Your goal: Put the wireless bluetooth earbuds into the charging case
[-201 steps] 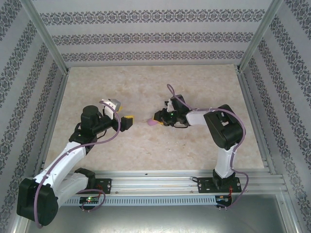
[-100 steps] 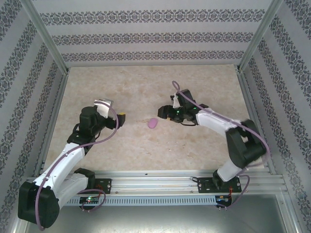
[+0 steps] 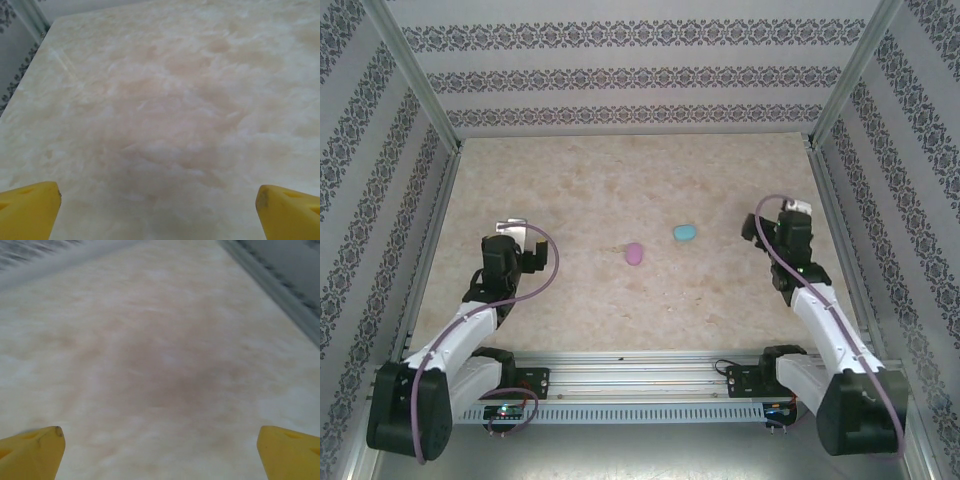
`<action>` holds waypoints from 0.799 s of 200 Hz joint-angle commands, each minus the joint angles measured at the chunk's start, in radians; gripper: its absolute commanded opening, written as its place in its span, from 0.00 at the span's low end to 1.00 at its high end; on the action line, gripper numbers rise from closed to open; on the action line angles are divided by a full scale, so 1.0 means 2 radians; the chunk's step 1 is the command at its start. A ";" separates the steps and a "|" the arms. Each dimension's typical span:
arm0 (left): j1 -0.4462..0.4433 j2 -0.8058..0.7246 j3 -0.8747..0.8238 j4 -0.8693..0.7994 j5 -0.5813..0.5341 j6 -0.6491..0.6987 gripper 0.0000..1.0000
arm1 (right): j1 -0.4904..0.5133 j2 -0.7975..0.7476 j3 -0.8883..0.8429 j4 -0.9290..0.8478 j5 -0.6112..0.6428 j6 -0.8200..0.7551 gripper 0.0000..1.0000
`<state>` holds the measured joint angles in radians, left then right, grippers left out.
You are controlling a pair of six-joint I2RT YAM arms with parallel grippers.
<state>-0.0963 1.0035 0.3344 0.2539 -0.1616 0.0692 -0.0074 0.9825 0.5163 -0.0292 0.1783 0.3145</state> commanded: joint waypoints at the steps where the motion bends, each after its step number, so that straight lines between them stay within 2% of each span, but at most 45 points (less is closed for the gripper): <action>1: 0.008 0.036 -0.023 0.123 -0.013 0.029 1.00 | -0.020 0.008 -0.069 0.161 0.022 -0.064 0.98; 15: 0.009 0.061 -0.020 0.153 -0.018 0.029 1.00 | -0.021 0.032 -0.105 0.236 0.024 -0.087 0.98; 39: 0.015 0.083 -0.011 0.180 -0.023 -0.002 1.00 | -0.023 0.079 -0.115 0.296 0.010 -0.077 0.98; 54: 0.022 0.100 -0.007 0.186 -0.007 -0.028 1.00 | -0.023 0.095 -0.117 0.330 -0.004 -0.072 0.98; 80: 0.022 0.135 0.000 0.199 0.025 -0.022 1.00 | -0.025 0.141 -0.119 0.412 -0.009 -0.071 0.98; 99: 0.023 0.167 -0.012 0.285 0.035 -0.009 1.00 | -0.028 0.187 -0.116 0.463 -0.013 -0.070 0.98; 110: 0.025 0.187 -0.012 0.314 0.036 -0.017 1.00 | -0.027 0.203 -0.111 0.475 -0.020 -0.075 0.98; 120: 0.029 0.206 -0.008 0.324 0.052 -0.022 1.00 | -0.023 0.196 -0.104 0.450 -0.021 -0.080 0.98; 148: 0.030 0.306 -0.024 0.463 0.067 -0.013 1.00 | -0.019 0.199 -0.098 0.444 -0.021 -0.085 0.98; 160: 0.030 0.284 -0.015 0.408 0.064 -0.019 1.00 | -0.015 0.204 -0.092 0.440 -0.017 -0.090 0.98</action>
<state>-0.0502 1.5665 0.3065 0.9630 -0.0624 0.0452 -0.0498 1.3777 0.2962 0.8131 0.1555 0.1616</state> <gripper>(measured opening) 0.998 0.982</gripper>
